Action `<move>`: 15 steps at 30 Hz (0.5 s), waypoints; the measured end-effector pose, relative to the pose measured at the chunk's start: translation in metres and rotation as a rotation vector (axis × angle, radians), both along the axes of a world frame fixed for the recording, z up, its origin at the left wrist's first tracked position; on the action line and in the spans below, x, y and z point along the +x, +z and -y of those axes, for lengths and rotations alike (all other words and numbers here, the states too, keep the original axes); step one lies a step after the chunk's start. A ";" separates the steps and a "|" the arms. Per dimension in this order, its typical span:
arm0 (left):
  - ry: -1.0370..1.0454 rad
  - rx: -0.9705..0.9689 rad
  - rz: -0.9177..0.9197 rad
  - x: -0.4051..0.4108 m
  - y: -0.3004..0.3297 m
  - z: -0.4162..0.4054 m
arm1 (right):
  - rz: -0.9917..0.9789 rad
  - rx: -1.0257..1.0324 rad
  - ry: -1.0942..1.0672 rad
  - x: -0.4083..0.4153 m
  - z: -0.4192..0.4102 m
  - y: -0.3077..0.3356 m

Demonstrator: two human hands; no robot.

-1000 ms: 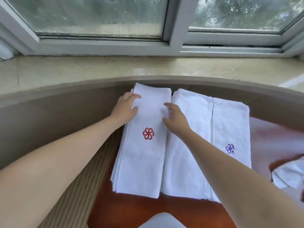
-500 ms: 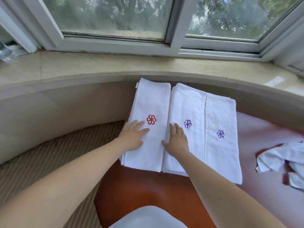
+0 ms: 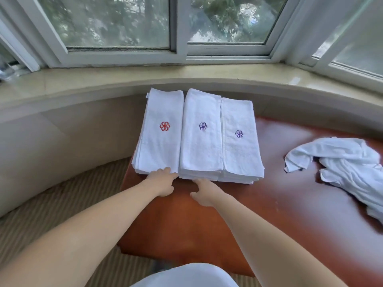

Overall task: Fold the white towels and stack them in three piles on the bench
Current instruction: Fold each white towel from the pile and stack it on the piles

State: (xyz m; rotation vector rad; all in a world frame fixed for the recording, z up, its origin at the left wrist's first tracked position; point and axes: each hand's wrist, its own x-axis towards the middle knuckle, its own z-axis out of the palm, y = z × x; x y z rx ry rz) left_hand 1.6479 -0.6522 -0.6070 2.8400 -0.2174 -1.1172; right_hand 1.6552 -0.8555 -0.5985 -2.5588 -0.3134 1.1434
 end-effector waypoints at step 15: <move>-0.227 -0.150 0.312 -0.099 0.092 0.339 | 0.317 -0.074 -0.296 -0.151 0.328 0.086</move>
